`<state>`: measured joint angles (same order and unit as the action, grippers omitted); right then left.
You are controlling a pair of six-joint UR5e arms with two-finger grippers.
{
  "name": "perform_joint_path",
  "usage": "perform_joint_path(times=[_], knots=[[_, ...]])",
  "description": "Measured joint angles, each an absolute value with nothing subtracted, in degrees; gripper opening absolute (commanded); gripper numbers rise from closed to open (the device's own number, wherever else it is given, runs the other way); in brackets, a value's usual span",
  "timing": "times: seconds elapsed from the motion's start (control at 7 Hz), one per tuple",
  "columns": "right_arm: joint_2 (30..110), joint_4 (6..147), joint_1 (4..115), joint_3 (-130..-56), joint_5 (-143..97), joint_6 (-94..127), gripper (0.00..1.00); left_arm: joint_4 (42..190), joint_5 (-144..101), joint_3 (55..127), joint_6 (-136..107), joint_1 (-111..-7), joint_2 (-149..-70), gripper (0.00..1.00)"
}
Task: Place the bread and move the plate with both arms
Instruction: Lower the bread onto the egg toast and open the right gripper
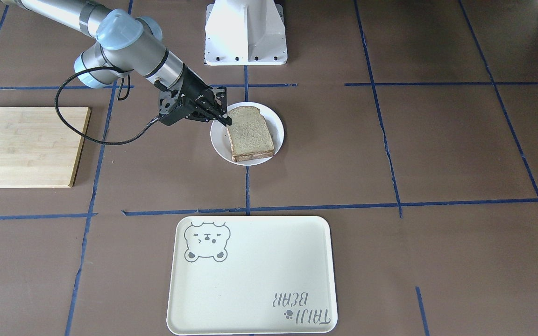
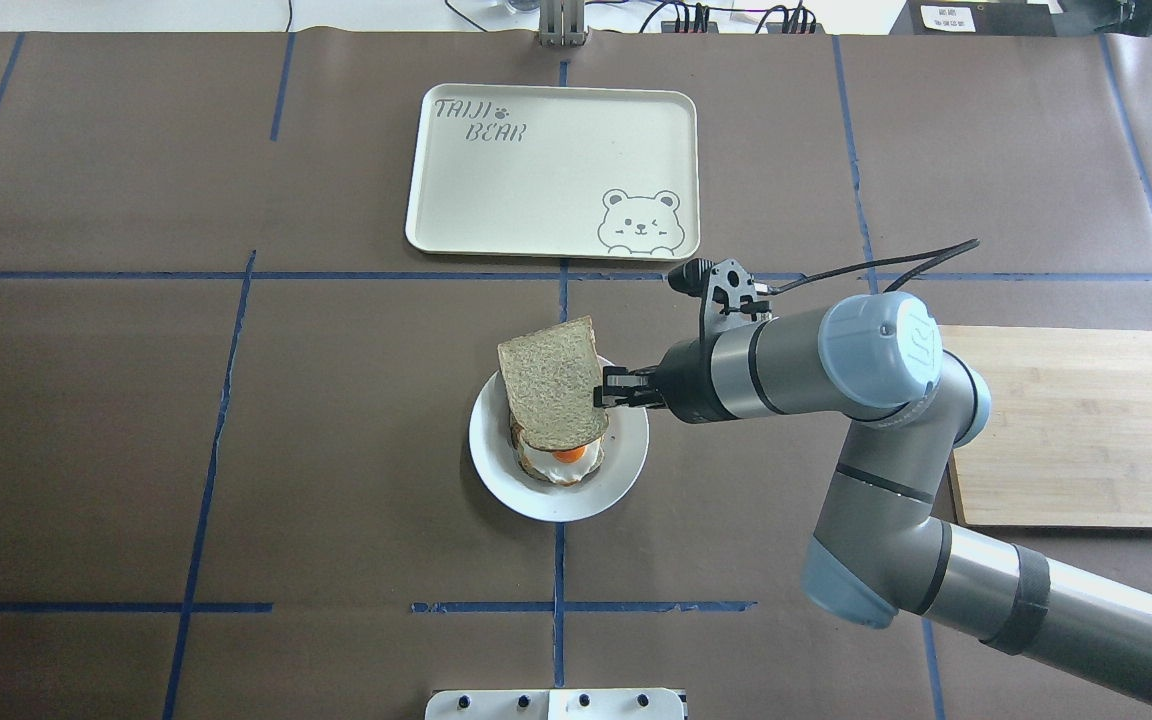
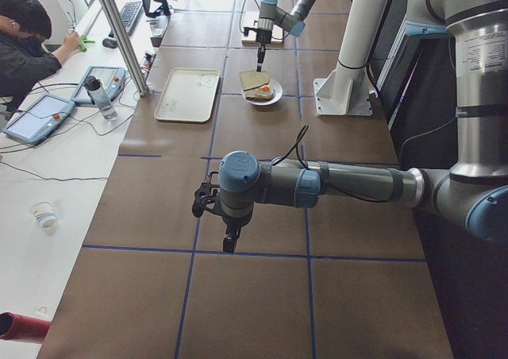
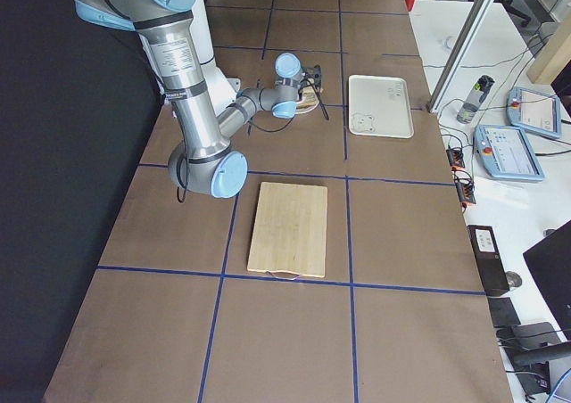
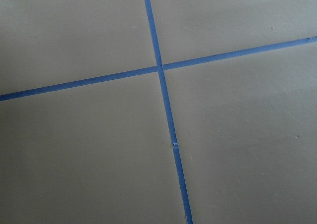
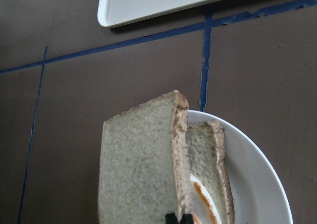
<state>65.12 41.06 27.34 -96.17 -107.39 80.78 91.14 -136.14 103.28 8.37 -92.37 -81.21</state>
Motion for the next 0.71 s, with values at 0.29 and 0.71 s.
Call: perform_joint_path(times=[0.29, 0.71], knots=[[65.07, 41.07, 24.71, -95.49, -103.72, 82.1, 0.0, 91.14, -136.14, 103.27, 8.37, -92.37, -81.21, 1.0], [65.4, 41.07, 23.64, -94.66, -102.4, 82.54, 0.13, 91.14, -136.14, 103.12, 8.39, -92.37, -81.21, 1.0]])
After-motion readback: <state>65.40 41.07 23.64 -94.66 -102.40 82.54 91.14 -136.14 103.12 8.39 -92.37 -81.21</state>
